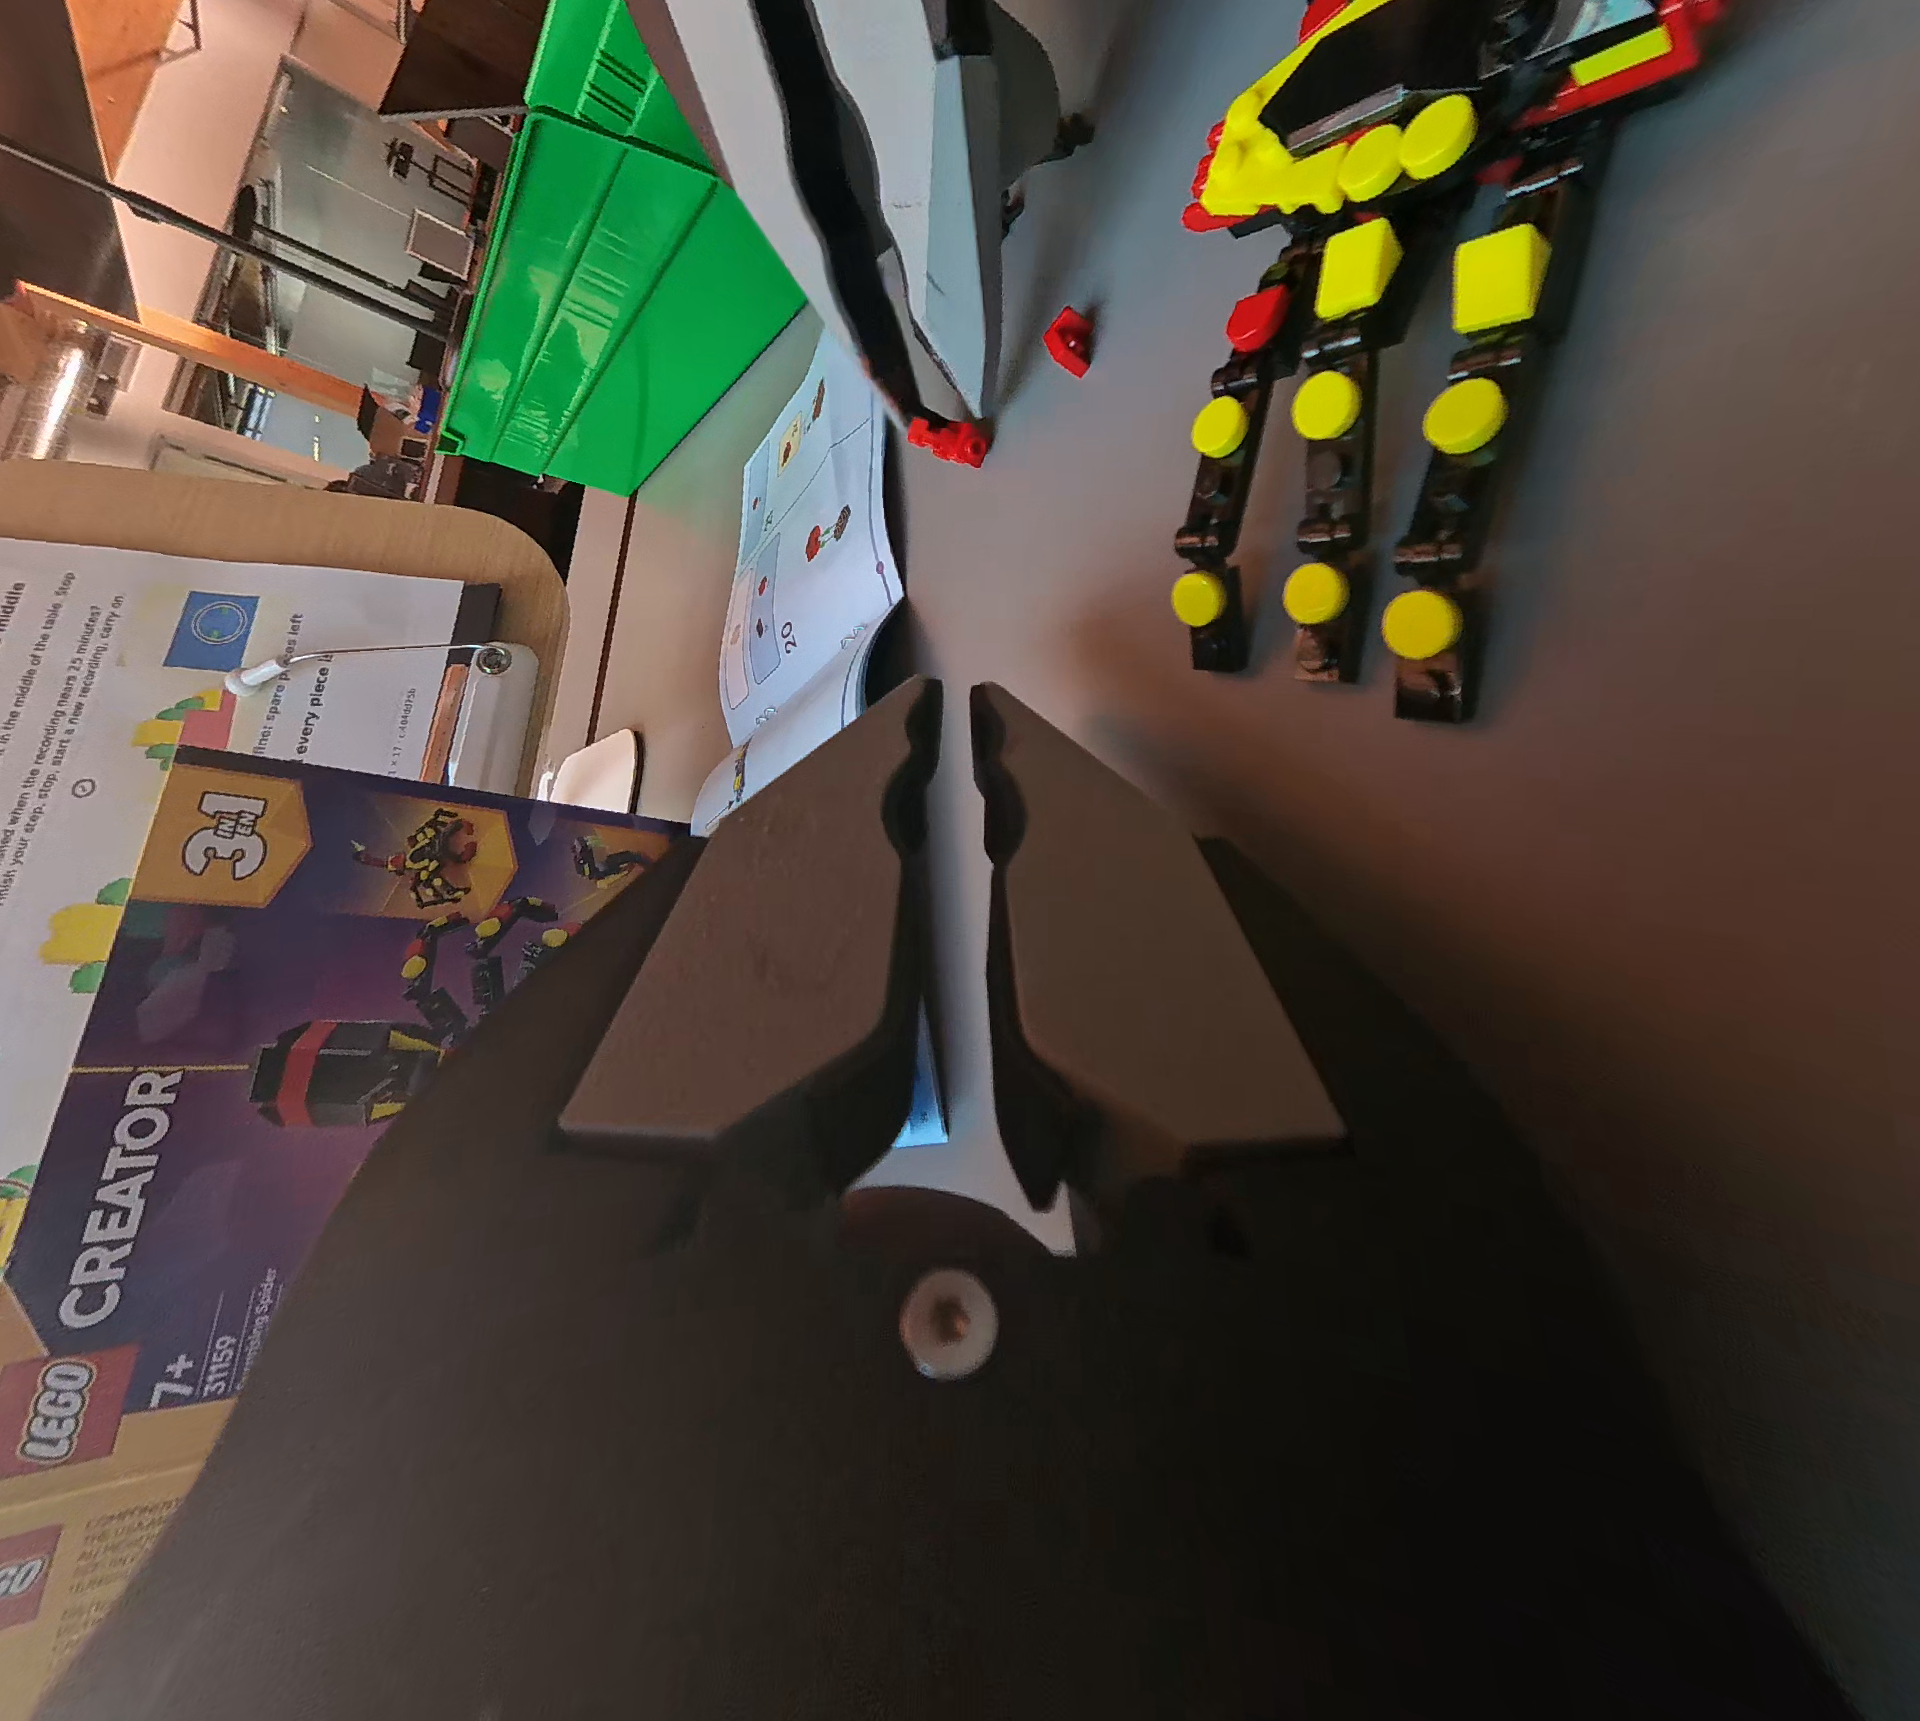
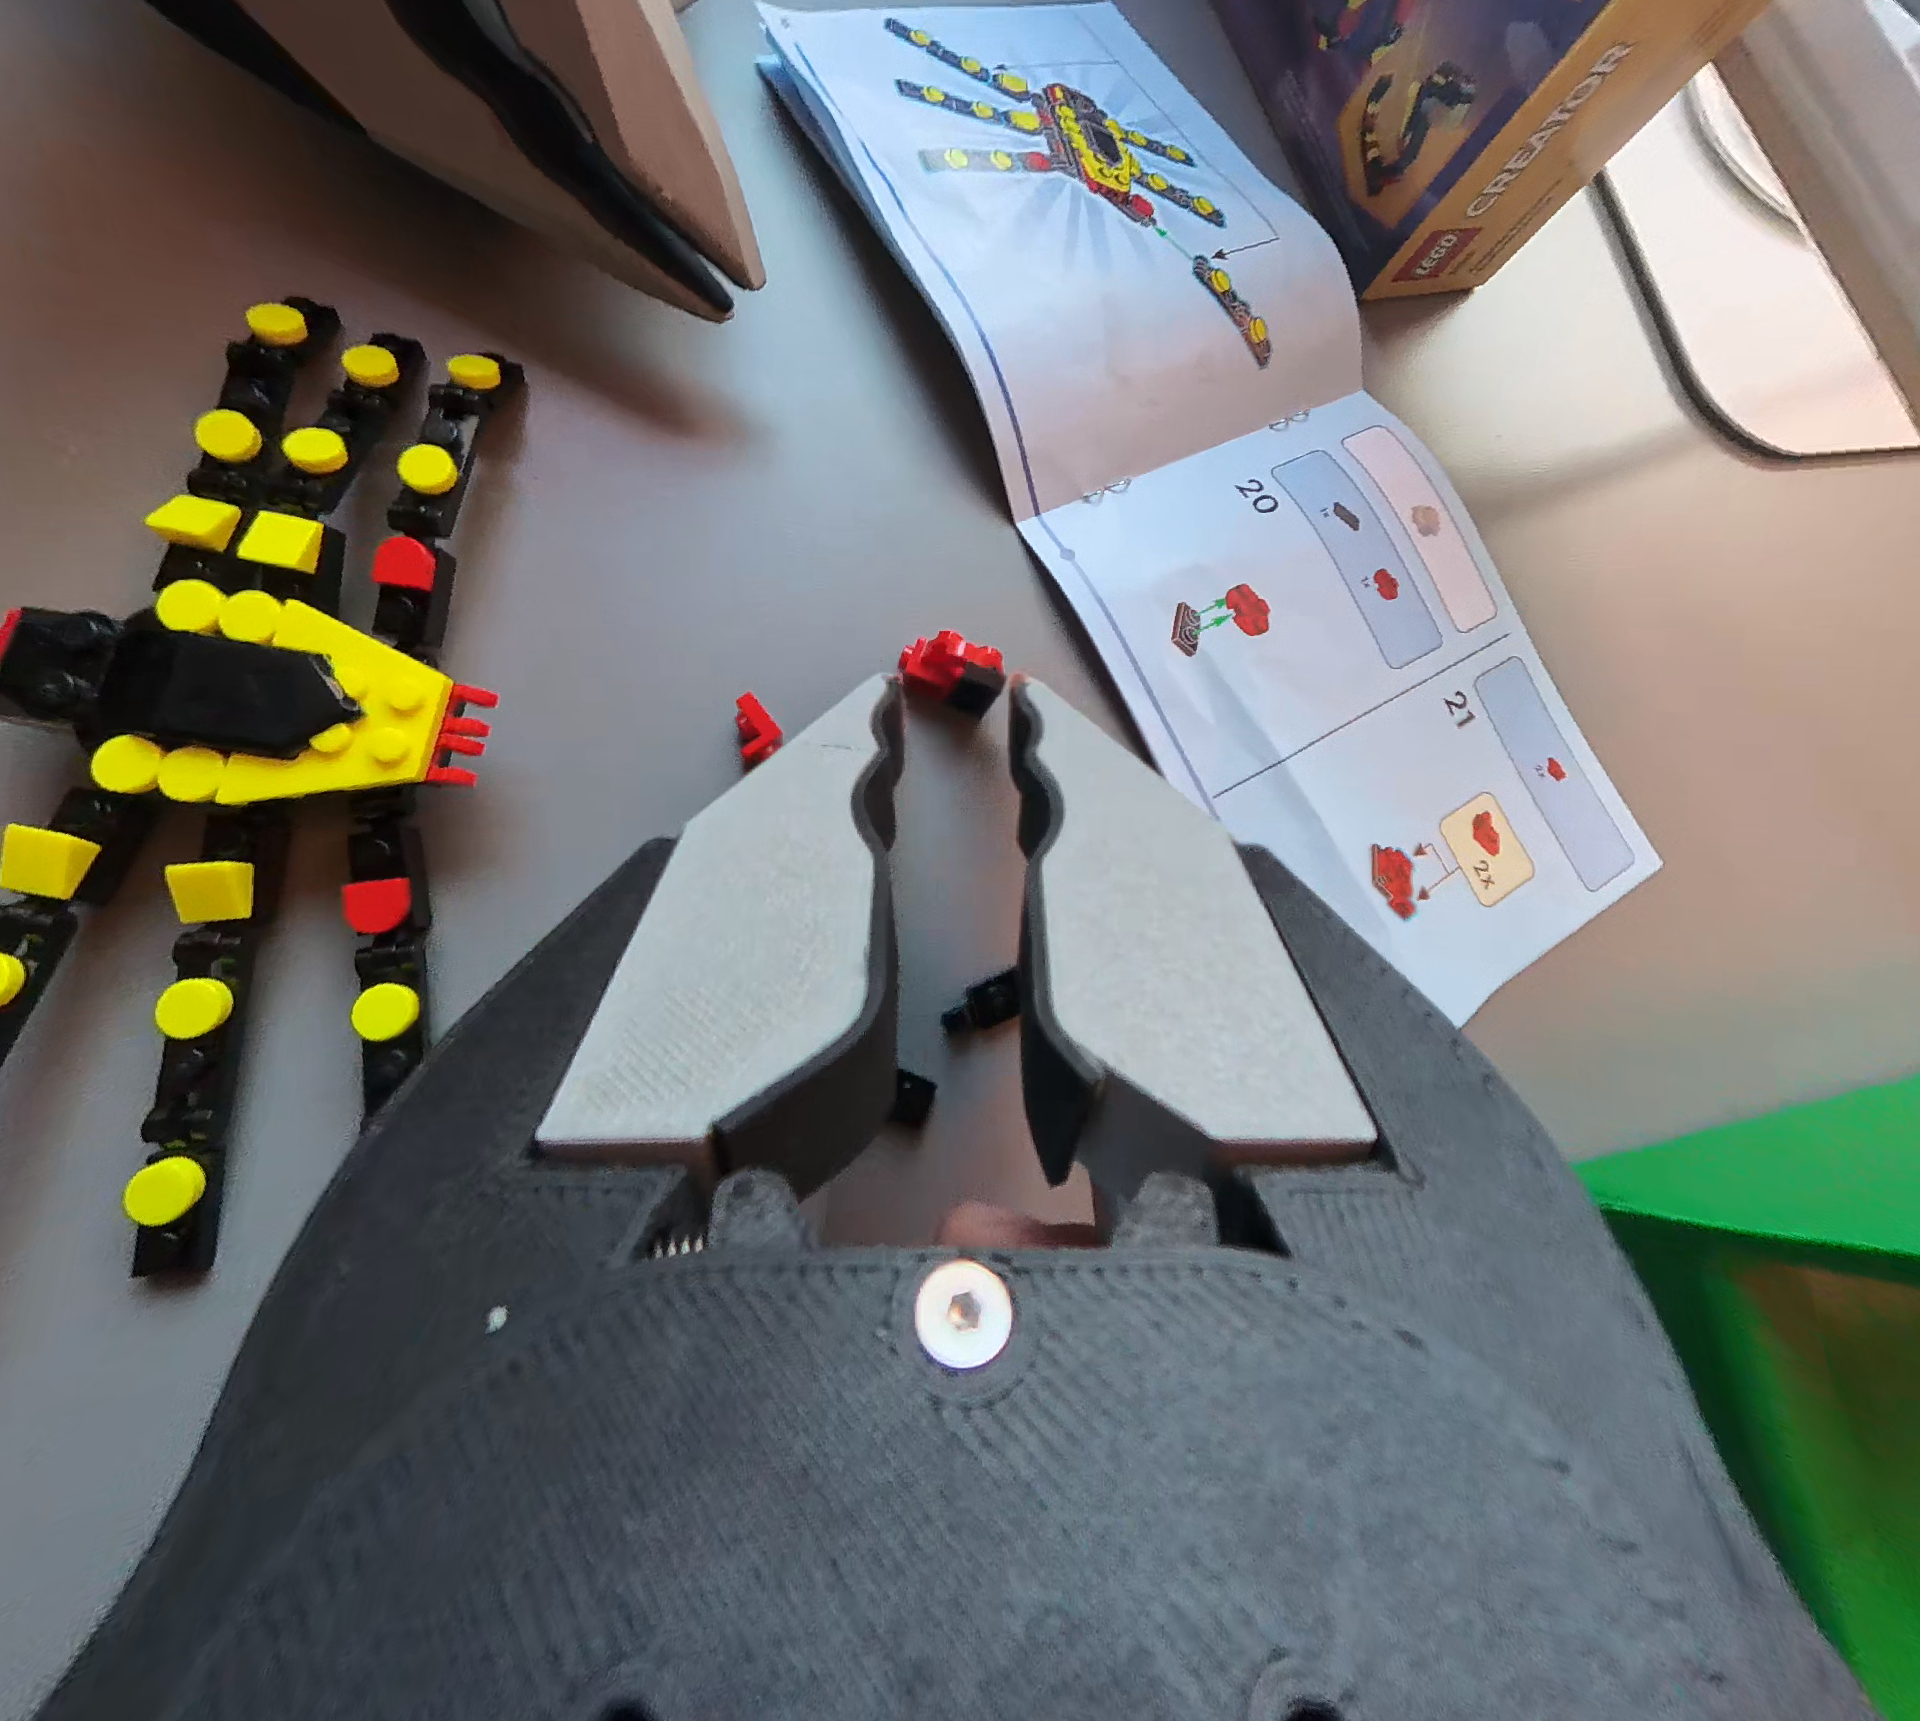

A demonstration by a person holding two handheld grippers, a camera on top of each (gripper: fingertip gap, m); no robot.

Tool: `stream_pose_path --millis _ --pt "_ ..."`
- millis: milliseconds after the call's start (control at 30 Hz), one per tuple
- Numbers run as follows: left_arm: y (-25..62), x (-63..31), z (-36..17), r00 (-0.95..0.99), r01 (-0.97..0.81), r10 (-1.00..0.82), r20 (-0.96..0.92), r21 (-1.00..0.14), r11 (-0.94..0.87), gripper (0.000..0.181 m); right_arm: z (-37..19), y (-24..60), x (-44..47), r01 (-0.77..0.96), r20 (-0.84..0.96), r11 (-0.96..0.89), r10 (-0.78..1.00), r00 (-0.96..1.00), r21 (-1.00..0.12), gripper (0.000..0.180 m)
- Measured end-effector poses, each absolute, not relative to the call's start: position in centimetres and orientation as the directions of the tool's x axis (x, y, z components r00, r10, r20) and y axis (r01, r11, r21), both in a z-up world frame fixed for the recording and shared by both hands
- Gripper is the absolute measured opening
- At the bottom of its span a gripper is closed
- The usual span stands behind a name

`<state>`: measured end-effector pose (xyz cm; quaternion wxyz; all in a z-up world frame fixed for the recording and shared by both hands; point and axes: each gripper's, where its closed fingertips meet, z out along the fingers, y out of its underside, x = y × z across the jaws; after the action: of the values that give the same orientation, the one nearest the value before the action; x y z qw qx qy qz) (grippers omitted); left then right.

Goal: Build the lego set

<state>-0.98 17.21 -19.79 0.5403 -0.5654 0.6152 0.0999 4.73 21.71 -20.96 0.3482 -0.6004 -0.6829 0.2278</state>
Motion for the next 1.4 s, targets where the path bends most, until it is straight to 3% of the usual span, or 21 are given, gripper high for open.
stream_pose_path --millis 200,500,833,967,1133,1400 --pt "17.2 -1.0 -19.9 0.216 -0.807 -0.587 -0.781 -0.481 0.343 0.002 -20.8 21.6 5.2 0.649 0.224 0.194 0.974 -0.037 -0.735 0.000" --pt "17.2 -1.0 -20.0 0.212 -0.809 -0.587 -0.781 -0.477 0.342 0.002 -20.2 21.6 4.8 0.619 0.212 0.189 0.977 -0.037 -0.762 0.016" --pt "17.2 -1.0 -19.9 0.215 -0.809 -0.585 -0.782 -0.478 0.341 0.002 -20.2 21.5 4.5 0.608 0.286 0.265 0.956 -0.065 -0.748 0.006" --pt "17.3 -0.8 -19.3 0.253 -0.790 -0.577 -0.777 -0.510 0.340 0.004 -17.8 20.7 3.5 0.475 0.251 0.249 0.966 -0.062 -0.844 0.006" --pt "16.9 0.1 -16.9 0.372 -0.693 -0.577 -0.727 -0.631 0.347 0.012 -14.2 18.8 2.1 0.267 0.158 0.180 0.982 -0.103 -0.947 0.006" --pt "15.9 0.8 -13.1 0.473 -0.595 -0.503 -0.723 -0.683 0.423 0.015 -12.4 16.5 -0.4 0.170 0.173 0.195 0.975 -0.137 -0.966 0.007"
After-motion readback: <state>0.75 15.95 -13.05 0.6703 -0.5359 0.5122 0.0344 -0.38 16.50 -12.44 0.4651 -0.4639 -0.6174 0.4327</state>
